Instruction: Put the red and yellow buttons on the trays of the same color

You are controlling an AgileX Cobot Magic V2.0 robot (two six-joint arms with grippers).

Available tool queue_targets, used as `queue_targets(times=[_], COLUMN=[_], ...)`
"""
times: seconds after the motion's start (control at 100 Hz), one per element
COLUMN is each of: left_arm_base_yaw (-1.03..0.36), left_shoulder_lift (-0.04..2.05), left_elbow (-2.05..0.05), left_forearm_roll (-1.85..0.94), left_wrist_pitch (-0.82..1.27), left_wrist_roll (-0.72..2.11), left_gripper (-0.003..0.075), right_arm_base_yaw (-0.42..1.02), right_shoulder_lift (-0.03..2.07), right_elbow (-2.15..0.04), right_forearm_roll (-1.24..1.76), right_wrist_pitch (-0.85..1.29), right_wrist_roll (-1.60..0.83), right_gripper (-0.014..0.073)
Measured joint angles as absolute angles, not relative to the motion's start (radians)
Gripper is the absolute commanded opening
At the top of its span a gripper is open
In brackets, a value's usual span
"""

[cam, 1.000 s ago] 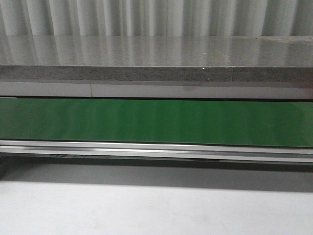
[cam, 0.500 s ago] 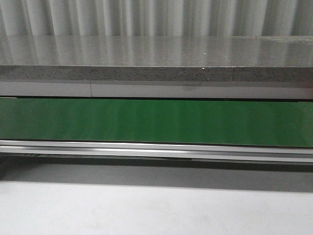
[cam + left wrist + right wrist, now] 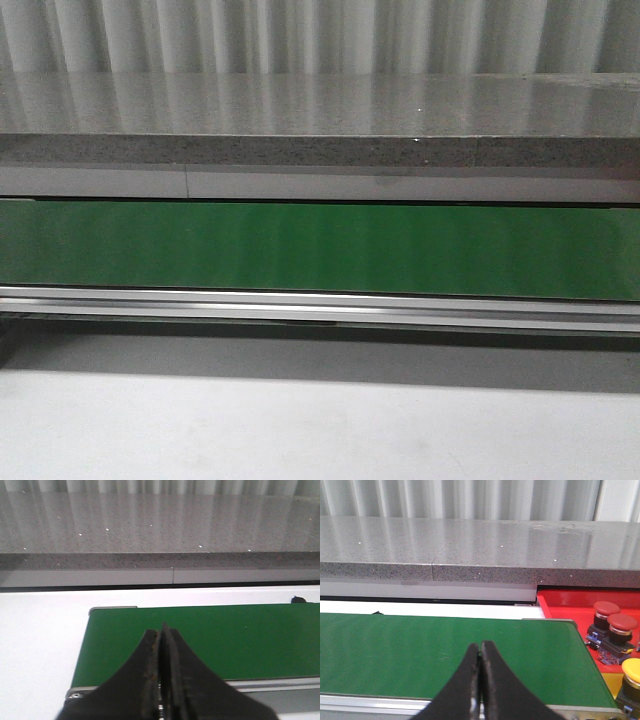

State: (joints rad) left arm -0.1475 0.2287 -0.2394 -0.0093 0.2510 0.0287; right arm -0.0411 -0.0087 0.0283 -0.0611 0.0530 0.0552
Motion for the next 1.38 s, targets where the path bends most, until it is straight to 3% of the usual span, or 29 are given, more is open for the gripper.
queue_targets(times=[0.41,1.38], left_arm_base_yaw=[-0.115,-0.115], left_shoulder_lift=[0.034,-0.004], left_elbow=[0.002,0.001], left_forearm_roll=[0.000,0.000], left_wrist_pitch=[0.111,0.150], left_wrist_roll=[0.028,0.028], left_gripper=[-0.0020,-0.0020], right_arm_base_yaw=[-0.041,-0.041], right_shoulder_lift=[-0.009,-0.011], right_elbow=[0.028,0.028], right_forearm_roll=[-0.061,-0.061], right_wrist_pitch=[0.053,0.060], right_wrist_roll=[0.057,0.057], right_gripper=[-0.0065,-0.0065])
